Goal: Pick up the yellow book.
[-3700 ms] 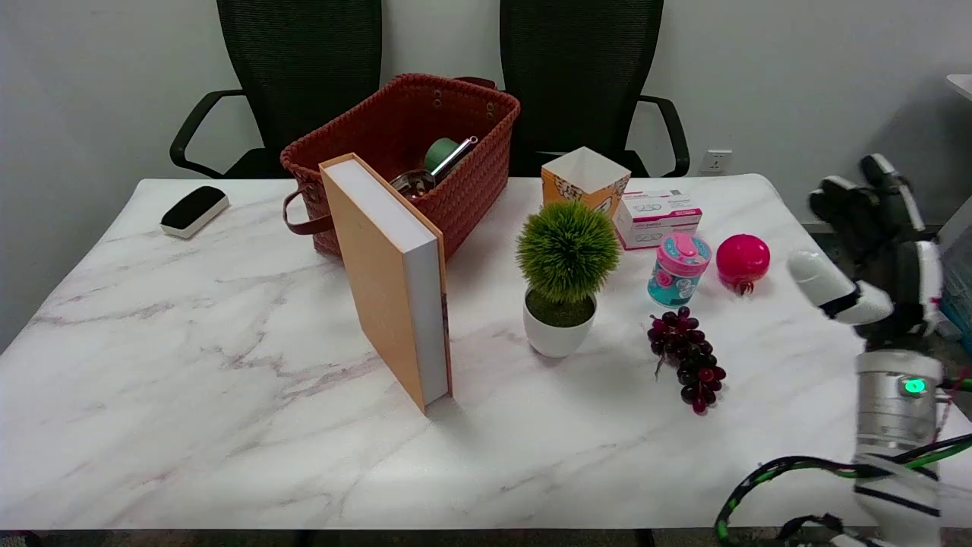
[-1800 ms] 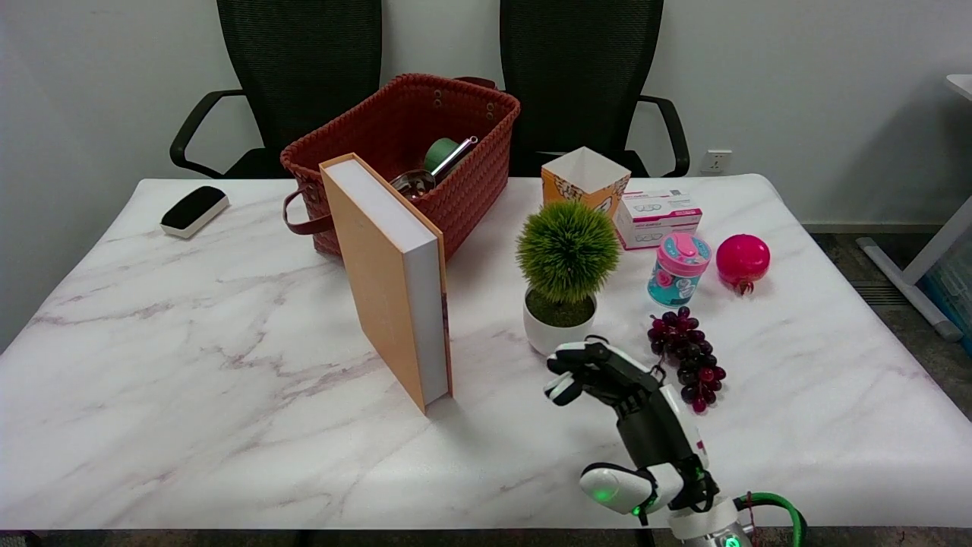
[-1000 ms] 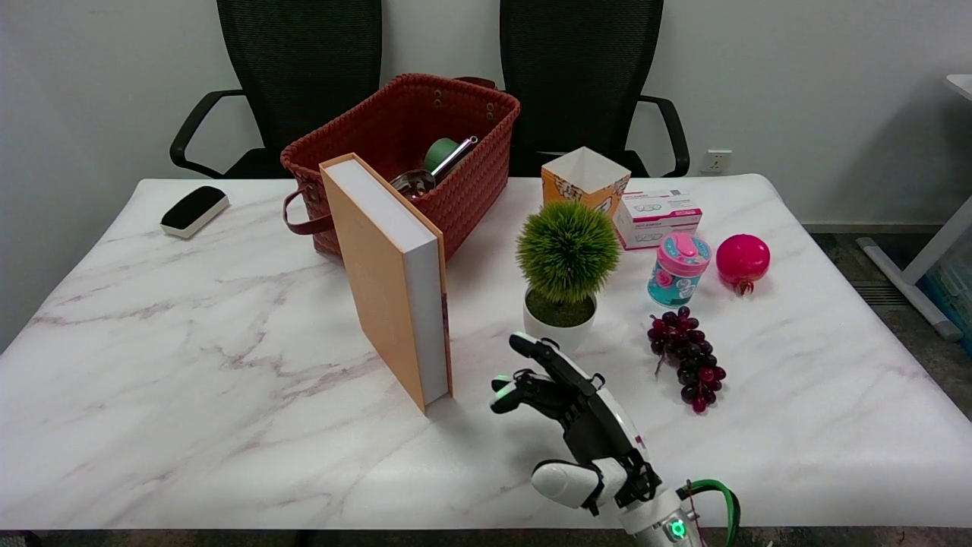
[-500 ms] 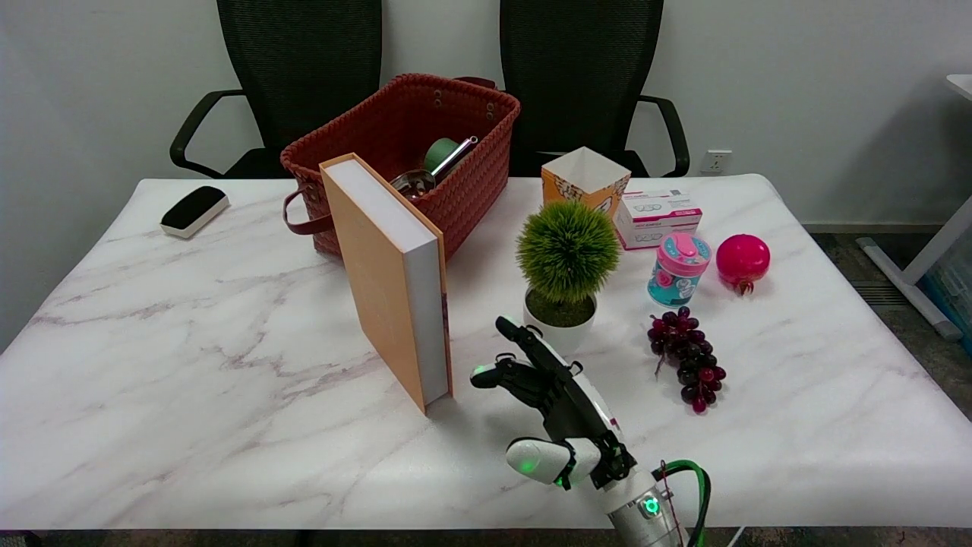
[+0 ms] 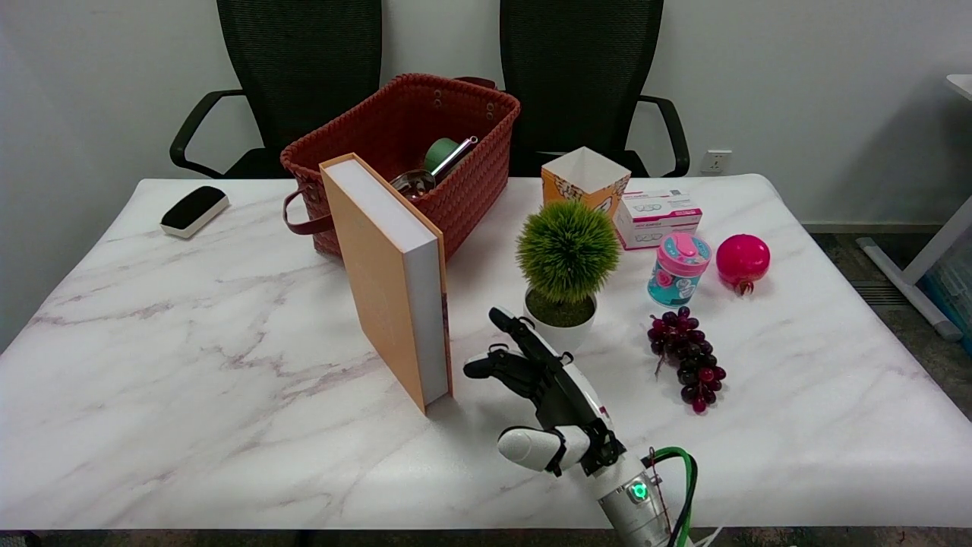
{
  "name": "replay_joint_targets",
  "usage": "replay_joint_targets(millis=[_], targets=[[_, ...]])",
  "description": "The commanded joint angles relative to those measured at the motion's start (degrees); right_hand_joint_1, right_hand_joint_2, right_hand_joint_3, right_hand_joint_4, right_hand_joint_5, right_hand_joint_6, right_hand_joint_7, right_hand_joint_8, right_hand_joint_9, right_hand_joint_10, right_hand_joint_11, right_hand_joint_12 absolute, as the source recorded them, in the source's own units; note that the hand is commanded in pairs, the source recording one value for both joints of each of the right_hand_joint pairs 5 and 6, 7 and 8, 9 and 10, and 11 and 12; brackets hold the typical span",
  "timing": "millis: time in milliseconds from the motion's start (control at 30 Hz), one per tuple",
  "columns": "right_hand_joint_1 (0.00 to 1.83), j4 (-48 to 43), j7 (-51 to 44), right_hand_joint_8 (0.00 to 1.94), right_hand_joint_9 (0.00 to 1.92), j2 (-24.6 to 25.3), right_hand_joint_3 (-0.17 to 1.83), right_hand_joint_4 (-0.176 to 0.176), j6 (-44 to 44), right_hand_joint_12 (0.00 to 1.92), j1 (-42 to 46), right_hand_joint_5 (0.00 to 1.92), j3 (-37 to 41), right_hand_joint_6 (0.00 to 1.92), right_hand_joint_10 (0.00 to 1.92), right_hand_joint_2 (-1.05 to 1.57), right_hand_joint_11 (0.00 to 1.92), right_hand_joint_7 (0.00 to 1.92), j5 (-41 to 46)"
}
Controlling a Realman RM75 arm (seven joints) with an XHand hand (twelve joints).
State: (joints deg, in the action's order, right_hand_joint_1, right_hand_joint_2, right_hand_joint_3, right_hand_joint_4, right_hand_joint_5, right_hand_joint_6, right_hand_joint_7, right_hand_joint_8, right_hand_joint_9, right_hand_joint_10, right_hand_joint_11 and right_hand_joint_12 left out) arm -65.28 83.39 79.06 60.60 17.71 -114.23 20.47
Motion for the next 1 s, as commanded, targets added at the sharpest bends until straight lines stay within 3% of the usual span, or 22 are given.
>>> replay_joint_targets(millis=[33, 600, 1000], targets=[[0.86, 0.8, 0.07, 0.7, 0.62, -0.28, 0.37, 0.0, -1.38, 0.48, -3.0, 0.17, 0.33, 0.17, 0.62, 0.1, 0.48, 0.7, 0.56], [0.87, 0.76, 0.07, 0.64, 0.58, -0.24, 0.37, 0.0, -2.96, 0.48, -3.43, 0.16, 0.92, 0.16, 0.58, 0.1, 0.48, 0.64, 0.61], [0.87, 0.97, 0.07, 0.44, 0.42, -0.18, 0.37, 0.0, -4.23, 0.46, -4.81, 0.01, 0.76, 0.01, 0.42, 0.1, 0.46, 0.44, 0.61]])
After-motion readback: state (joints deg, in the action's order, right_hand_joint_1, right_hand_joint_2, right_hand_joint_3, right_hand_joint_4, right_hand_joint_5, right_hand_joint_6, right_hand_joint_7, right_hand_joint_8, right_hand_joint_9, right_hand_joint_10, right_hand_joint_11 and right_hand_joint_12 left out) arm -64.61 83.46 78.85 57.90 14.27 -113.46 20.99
